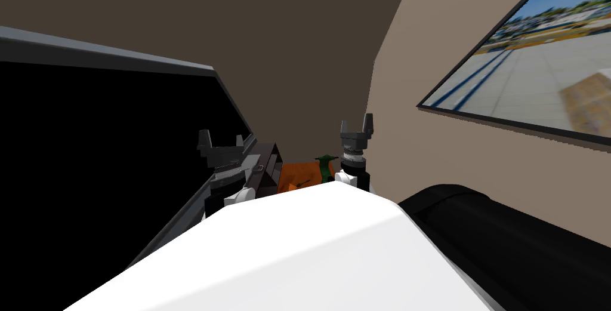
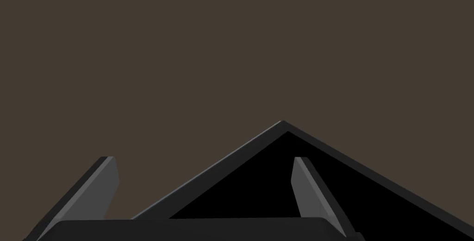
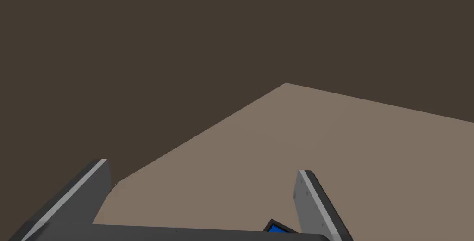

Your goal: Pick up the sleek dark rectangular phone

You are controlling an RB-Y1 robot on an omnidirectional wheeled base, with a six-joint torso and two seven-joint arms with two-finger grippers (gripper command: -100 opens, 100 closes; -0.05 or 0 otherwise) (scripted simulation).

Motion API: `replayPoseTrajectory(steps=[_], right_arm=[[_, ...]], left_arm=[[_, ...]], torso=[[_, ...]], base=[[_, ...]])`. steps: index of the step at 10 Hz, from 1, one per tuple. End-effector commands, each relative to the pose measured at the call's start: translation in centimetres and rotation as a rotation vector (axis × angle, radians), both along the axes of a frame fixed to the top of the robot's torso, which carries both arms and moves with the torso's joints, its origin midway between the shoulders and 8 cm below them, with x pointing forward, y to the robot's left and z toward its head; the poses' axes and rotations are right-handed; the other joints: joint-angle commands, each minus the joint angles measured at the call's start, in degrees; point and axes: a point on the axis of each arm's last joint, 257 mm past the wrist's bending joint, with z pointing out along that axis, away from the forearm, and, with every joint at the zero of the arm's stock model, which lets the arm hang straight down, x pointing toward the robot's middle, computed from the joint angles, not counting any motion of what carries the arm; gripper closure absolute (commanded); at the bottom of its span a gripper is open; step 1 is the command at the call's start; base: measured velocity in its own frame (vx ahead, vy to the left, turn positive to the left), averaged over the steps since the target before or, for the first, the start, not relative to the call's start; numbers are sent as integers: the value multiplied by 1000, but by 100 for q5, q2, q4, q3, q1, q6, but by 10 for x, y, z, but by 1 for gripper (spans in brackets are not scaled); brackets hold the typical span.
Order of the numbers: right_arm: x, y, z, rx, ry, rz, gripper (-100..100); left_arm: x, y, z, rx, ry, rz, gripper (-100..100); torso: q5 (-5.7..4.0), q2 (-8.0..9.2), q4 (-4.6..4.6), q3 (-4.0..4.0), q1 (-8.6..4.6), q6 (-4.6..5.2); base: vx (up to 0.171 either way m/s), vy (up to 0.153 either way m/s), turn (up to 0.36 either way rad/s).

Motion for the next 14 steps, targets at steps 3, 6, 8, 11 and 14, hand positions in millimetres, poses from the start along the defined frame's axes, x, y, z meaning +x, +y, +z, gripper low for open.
replayPoseTrajectory(steps=[3,6,8,11,14], right_arm=[[0,0,0,0,0,0,0],[0,0,0,0,0,0,0],[0,0,0,0,0,0,0],[0,0,0,0,0,0,0],[0,0,0,0,0,0,0]], left_arm=[[9,2,-26,7,80,-39,-100],[14,8,-47,-17,139,-47,-100],[14,8,-47,-17,139,-47,-100],[14,8,-47,-17,139,-47,-100],[14,8,-47,-17,139,-47,-100]], torso=[[-12,-29,-6,-16,-62,0],[-6,-6,-2,-5,-17,0],[-1,-2,-1,-2,2,0],[0,-1,-1,-1,2,0],[-1,0,0,0,1,0]], base=[[75,-166,0],[20,-68,30],[9,8,-29],[-1,-1,3],[0,0,0]])
